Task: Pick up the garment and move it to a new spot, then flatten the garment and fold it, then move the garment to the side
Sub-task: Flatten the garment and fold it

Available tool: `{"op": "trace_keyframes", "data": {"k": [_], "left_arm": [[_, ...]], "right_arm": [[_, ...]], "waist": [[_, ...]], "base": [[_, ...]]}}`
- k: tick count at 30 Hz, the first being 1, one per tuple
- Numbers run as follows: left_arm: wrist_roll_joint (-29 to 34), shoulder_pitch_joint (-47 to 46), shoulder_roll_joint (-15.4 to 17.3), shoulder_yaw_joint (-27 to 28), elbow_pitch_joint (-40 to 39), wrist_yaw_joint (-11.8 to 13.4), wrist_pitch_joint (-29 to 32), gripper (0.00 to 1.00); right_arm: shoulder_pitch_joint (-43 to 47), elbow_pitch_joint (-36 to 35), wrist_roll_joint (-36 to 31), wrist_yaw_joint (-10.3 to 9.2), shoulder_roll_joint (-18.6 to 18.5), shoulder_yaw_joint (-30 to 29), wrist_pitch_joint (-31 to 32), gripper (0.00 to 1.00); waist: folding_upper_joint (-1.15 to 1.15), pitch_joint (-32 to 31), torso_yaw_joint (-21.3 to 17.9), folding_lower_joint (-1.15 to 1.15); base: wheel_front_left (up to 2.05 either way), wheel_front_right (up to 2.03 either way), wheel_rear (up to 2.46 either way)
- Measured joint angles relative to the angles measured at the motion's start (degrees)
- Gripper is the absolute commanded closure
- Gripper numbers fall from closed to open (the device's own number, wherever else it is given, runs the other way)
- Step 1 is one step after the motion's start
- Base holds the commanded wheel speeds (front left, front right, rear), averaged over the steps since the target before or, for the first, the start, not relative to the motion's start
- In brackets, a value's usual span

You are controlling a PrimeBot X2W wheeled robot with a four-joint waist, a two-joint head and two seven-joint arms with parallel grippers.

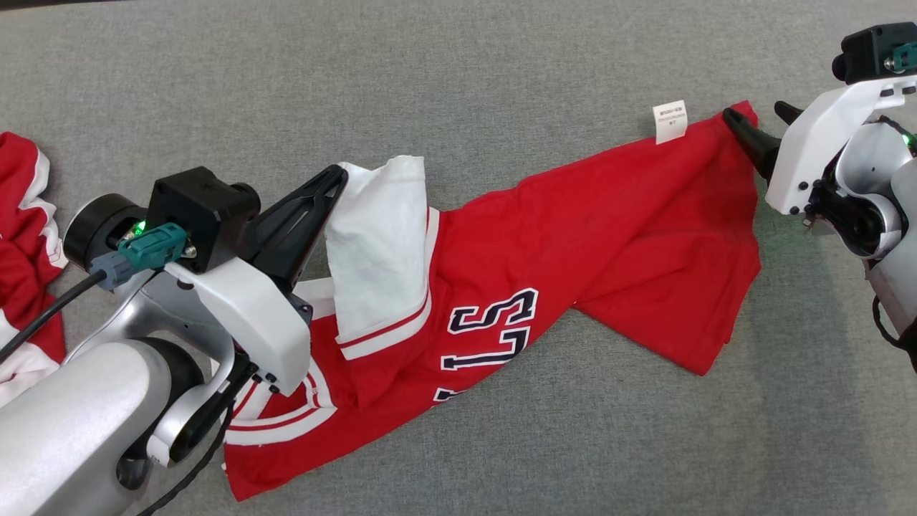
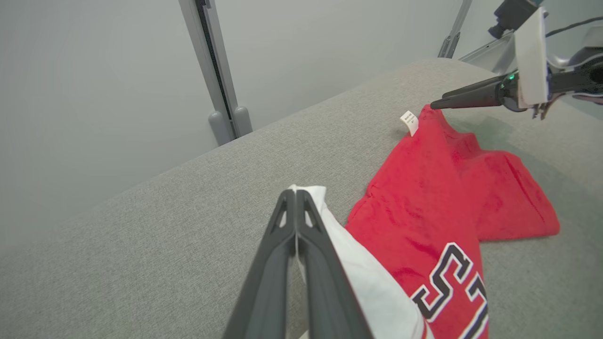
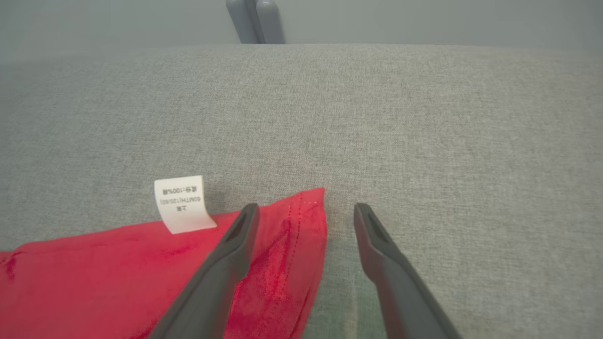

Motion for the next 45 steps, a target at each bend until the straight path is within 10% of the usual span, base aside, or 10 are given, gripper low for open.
{"op": "trace_keyframes", "data": {"k": [5, 9, 10, 19, 32, 39, 45], "left_arm": [[0.4, -0.1, -0.3, -0.5, -0.1, 0.0, 0.3, 1.00], [0.5, -0.2, -0.8, -1.0, 0.0, -0.1, 0.4, 1.00], [0.5, -0.2, -0.8, -1.0, 0.1, -0.1, 0.4, 1.00], [1.4, -1.4, -0.3, 0.1, 1.4, -1.5, -2.5, 1.00], [7.6, -24.3, 4.9, 5.2, 10.0, -12.6, 0.4, 1.00], [16.3, -41.8, 0.2, 5.0, 25.7, -18.9, -3.9, 1.00], [25.1, -57.8, -7.2, 5.3, 42.1, -18.9, -16.0, 1.00]], "right_arm": [[-1.7, 3.6, -0.2, 0.00, 0.7, 2.5, 0.4, 0.02], [-2.2, 5.0, -0.2, 0.00, 0.8, 5.1, -0.2, 0.93], [-2.3, 5.1, -0.3, 0.00, 0.7, 5.8, -0.8, 1.00], [-5.1, 4.8, -1.0, 0.00, -0.9, 9.6, -9.0, 1.00], [-16.3, -0.2, 2.7, 0.00, -4.1, 10.2, -19.1, 1.00], [-26.9, 1.6, -0.5, 0.00, -4.9, 11.0, -24.1, 1.00], [-38.7, 10.0, -8.9, 0.00, -3.1, 9.2, -33.6, 1.00]], "waist": [[0.00, 0.5, 1.2, 0.00], [0.00, 0.7, 1.8, 0.00], [0.00, 0.6, 1.9, 0.00], [0.00, -0.1, 1.4, 0.00], [0.00, -0.2, -1.6, 0.00], [0.00, 2.6, -2.5, 0.00], [0.00, 6.4, -3.5, 0.00]], "base": [[0.00, 0.00, 0.00], [0.00, 0.00, 0.00], [0.00, 0.00, 0.00], [0.00, 0.00, 0.00], [0.00, 0.00, 0.00], [0.00, 0.00, 0.00], [0.00, 0.00, 0.00]]}}
